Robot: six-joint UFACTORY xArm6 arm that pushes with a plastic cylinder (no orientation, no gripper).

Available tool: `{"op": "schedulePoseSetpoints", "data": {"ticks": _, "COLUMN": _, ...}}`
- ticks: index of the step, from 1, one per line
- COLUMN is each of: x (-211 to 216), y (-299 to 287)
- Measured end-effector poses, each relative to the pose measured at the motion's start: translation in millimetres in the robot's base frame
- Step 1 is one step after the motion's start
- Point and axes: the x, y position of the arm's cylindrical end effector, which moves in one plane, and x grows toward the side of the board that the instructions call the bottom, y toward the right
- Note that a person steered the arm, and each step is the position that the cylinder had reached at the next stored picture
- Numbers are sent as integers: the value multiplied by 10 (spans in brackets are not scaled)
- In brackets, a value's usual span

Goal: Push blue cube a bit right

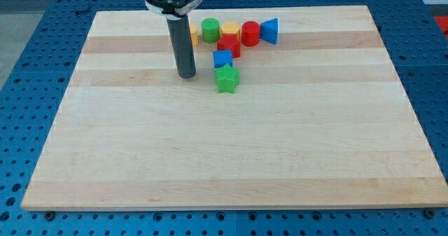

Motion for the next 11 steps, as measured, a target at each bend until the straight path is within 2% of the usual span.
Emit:
{"op": "schedulePoseSetpoints", "data": {"ticks": 2, "x": -161, "y": 71}}
{"op": "schedulePoseSetpoints", "data": {"ticks": 11, "x": -149, "y": 424}}
